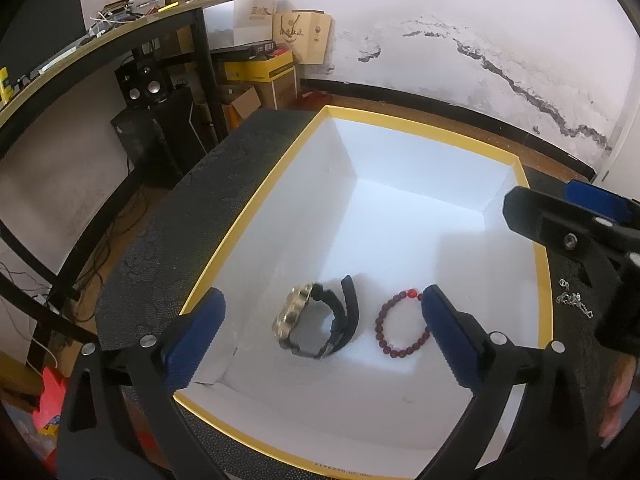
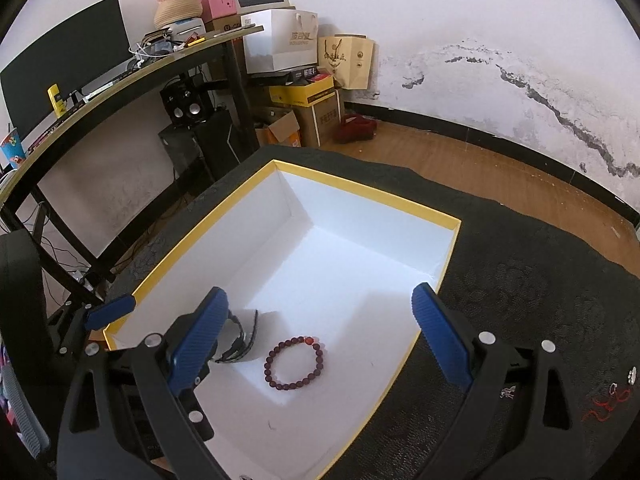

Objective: Organize jewelry
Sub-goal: 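Open both tools to drop the watch and bracelet into the box, then move both tools back over the remaining jewelry on the mat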

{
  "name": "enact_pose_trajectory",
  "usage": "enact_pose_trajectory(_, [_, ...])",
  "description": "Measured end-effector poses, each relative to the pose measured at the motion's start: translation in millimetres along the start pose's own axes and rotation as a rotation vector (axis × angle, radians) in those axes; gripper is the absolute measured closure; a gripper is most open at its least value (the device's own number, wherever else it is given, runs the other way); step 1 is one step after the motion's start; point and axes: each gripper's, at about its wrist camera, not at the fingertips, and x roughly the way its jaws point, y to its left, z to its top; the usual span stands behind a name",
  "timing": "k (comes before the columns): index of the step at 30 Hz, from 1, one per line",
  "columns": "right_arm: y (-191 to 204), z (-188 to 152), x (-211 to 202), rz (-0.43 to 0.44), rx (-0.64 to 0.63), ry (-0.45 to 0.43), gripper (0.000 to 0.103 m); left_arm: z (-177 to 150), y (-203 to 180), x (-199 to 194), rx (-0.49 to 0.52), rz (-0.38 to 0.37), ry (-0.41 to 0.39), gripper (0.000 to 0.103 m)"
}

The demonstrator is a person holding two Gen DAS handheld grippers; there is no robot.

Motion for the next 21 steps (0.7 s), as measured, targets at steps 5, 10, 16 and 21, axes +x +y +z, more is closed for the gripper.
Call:
enact_pose_trajectory(5, [-17,-10,-17,-0.013,-0.002,-0.020,0.010,3,-8,-10,0.009,0.000,-0.036,0.006])
enact_pose_trajectory(10, [-82,-37,-60,-0.091,0.039,-0.052,0.007,7,-39,-26,0.037,-0.064,-0.083,0.006])
enact_pose_trajectory(16, [-201,-91,-113,-0.237,0.173,-0.082,0.007,1,-105,-38,0.136,-0.143,-0.127,0.006])
enact_pose_trajectory(21, [-291,-149,-138,-0.354,0.299,-0.078,0.007,-7,-183,-35,0.238,-0.202,-0.147,0.006])
